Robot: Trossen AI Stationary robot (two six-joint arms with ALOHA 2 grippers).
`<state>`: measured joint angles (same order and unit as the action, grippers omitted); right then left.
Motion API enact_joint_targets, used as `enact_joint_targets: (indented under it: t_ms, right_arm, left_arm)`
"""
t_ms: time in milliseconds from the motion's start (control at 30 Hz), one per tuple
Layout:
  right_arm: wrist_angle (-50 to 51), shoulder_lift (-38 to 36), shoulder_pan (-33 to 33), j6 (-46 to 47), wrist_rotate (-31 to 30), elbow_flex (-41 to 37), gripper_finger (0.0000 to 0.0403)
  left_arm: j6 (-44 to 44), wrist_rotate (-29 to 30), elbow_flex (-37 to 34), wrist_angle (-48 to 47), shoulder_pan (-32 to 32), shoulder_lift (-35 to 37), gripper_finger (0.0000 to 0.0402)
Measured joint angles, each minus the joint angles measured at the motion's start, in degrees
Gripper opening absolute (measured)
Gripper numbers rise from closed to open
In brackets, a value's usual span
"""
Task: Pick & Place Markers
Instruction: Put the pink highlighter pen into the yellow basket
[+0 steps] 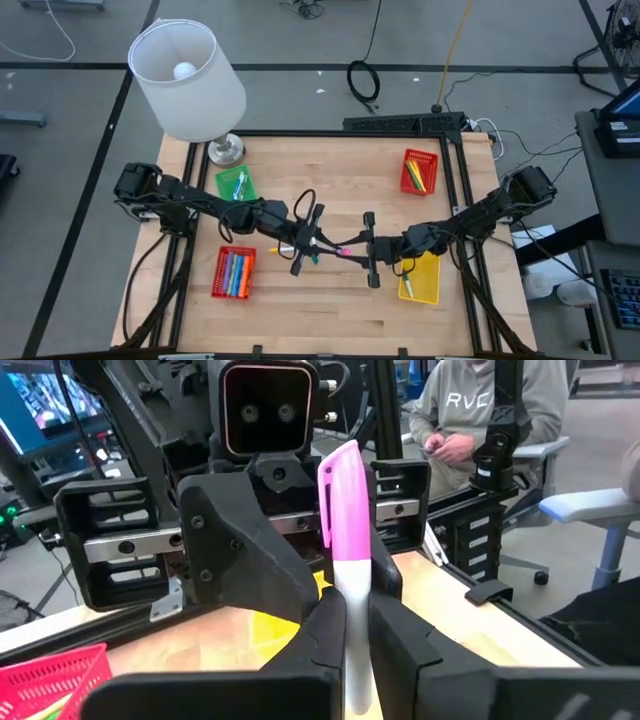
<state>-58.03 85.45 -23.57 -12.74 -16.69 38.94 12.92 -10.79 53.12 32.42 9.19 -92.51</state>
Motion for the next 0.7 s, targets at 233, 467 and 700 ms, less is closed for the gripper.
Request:
enact_joint_targets:
  t_ms: [233, 467, 700]
  right_arm:
    - [-4.9, -0.2, -0.3, -0.2, 1.8, 0.2, 0.0127]
    - [-4.4, -0.2, -0.5, -0.4, 2.1, 0.2, 0.0136]
    - [-2.2, -0.1, 0.5, -0.1, 1.8, 0.2, 0.0136]
  left_arm:
    - [-0.2, 0.7, -0.2, -1.8, -0.2, -0.4, 0.0023]
    - [0.1, 0.4, -0.2, -1.5, -0.2, -0.2, 0.0023]
    - [0.1, -1.8, -0.2, 1.8, -0.1, -0.2, 0.0023]
